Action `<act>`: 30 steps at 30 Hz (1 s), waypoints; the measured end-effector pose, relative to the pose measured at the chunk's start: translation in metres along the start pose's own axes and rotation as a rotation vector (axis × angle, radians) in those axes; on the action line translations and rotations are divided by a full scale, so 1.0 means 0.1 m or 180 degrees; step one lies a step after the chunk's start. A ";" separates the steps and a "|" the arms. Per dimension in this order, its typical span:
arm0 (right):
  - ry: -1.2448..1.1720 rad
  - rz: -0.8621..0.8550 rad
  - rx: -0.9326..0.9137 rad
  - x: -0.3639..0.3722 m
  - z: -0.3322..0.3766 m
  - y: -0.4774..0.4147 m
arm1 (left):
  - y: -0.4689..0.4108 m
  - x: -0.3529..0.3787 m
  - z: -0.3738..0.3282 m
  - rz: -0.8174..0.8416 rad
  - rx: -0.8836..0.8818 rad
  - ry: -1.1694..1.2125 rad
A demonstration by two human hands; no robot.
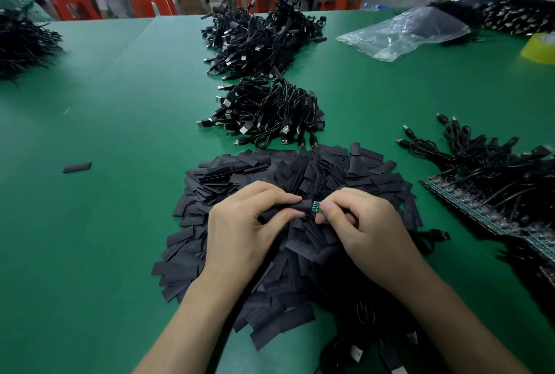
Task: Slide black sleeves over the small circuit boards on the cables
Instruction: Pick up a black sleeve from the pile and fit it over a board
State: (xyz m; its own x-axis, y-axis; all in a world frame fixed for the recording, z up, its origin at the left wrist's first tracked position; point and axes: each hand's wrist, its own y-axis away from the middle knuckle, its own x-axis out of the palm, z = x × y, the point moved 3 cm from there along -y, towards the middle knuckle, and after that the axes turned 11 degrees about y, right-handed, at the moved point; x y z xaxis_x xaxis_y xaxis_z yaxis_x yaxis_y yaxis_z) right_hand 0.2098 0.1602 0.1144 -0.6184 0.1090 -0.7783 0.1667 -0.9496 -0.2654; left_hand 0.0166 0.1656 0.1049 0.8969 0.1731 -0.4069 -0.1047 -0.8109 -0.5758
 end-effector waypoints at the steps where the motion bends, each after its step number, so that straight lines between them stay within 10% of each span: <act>1: 0.0095 -0.0005 -0.0030 0.00 0.00 0.00 | 0.00 0.00 0.00 0.0030 0.0041 -0.0086; 30: -0.0267 0.0088 0.0064 0.03 -0.02 0.00 | -0.01 0.05 -0.01 0.0523 0.0421 -0.0379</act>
State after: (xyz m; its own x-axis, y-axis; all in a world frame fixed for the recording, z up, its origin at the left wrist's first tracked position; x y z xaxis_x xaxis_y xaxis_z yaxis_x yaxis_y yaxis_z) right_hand 0.2102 0.1609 0.1109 -0.6761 0.0582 -0.7345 0.1699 -0.9577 -0.2323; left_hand 0.0213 0.1666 0.1038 0.8071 0.1158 -0.5790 -0.3074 -0.7548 -0.5795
